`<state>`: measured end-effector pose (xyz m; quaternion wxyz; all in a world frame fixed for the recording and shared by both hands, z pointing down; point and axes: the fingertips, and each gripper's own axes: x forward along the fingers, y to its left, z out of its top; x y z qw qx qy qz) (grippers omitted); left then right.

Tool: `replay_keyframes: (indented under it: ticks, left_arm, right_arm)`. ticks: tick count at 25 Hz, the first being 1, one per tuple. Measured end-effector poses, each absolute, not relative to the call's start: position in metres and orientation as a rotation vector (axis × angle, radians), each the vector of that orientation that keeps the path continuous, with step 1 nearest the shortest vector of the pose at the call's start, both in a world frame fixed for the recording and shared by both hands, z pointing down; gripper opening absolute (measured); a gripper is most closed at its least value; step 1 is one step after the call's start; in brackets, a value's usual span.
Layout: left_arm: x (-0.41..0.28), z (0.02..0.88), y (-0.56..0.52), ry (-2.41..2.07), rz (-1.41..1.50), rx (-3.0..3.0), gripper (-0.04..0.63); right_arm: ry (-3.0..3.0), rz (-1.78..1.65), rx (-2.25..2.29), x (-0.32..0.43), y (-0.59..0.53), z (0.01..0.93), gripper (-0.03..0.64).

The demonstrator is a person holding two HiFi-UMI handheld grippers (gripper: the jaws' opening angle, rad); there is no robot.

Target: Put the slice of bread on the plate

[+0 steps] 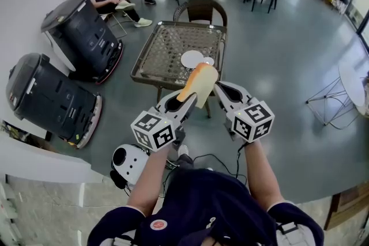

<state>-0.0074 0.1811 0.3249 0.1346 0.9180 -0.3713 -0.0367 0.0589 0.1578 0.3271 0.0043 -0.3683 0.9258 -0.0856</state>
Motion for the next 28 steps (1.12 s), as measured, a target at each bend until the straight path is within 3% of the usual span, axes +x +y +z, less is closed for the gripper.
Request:
replay_keyframes:
  ticks: [15, 28]
  left_arm:
    - [0.006, 0.346, 0.160, -1.070, -0.092, 2.624, 0.094]
    - [-0.007, 0.373, 0.079, -1.010, -0.061, 2.597, 0.094]
  right_arm:
    - [2.895, -0.294, -1.192, 0.079, 0.139, 0.342, 0.006]
    - [2.887, -0.358, -1.256, 0.067, 0.062, 0.368, 0.006]
